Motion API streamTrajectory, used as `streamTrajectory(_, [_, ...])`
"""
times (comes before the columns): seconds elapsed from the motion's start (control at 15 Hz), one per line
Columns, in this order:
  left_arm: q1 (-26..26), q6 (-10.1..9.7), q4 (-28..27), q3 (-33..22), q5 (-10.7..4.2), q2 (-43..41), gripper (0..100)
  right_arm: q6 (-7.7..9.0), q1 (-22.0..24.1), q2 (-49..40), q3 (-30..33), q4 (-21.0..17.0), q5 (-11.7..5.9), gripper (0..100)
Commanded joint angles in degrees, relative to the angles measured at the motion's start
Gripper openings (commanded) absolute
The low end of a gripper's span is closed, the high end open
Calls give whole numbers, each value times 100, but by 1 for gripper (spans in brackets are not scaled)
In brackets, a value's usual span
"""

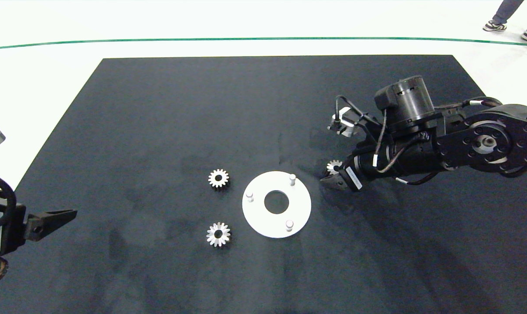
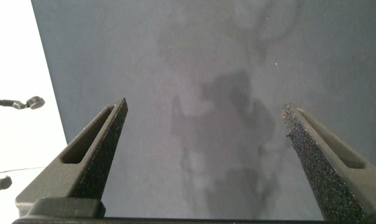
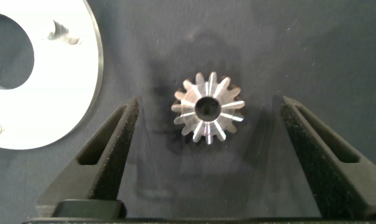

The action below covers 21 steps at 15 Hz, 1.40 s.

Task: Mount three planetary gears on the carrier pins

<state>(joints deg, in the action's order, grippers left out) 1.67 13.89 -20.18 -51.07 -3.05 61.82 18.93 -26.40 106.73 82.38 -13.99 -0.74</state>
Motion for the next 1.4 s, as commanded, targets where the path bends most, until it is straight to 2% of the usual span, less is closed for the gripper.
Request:
streamTrajectory(0.07, [9, 9, -13, 9, -12, -21, 100, 14, 4, -12, -12, -77, -5, 84])
streamTrajectory(1.4, [9, 9, -13, 27, -3, -153, 100, 5, 21, 129, 85, -68, 4, 45])
